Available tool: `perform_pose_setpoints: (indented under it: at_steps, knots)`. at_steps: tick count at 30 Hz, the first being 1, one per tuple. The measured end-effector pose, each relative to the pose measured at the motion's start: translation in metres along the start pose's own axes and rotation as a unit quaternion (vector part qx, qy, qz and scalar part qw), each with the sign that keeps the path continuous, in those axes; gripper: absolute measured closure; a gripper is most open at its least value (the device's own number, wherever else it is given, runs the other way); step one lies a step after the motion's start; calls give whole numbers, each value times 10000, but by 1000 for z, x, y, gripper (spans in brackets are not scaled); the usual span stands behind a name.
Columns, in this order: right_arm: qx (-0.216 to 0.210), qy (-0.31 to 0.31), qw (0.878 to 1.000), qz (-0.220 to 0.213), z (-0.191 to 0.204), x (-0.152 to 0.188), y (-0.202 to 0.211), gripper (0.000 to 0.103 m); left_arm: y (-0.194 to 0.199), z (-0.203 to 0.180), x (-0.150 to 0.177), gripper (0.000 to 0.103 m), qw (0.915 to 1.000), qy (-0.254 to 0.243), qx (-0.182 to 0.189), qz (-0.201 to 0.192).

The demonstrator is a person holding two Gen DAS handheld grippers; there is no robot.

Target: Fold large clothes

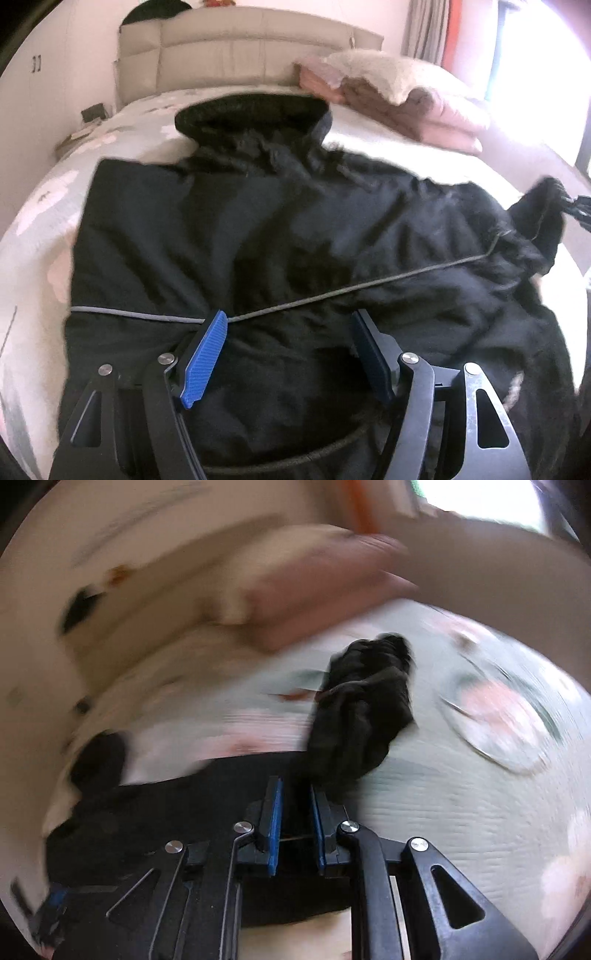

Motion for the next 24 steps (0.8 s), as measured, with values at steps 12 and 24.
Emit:
perform_pose_setpoints:
  at_steps: [12,24]
  knots:
    - [-804,2536,9639,95,319,56,29,84,138,49,-8,32,9967,64,33,-811]
    - [1168,1012,9817,1110,73,43,-84,52,113,37,24,32,9998,-29,-6,-207]
Point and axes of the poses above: each gripper's, at about its wrist camera, not at the fingertips, and y roughly against the way its jaws point, z to its left, x to its underside, the point moved 5 cm from there along -y, roughly the way its jaws point, and after that the axes turned 4 degrees about z, right-handed, at the moved point
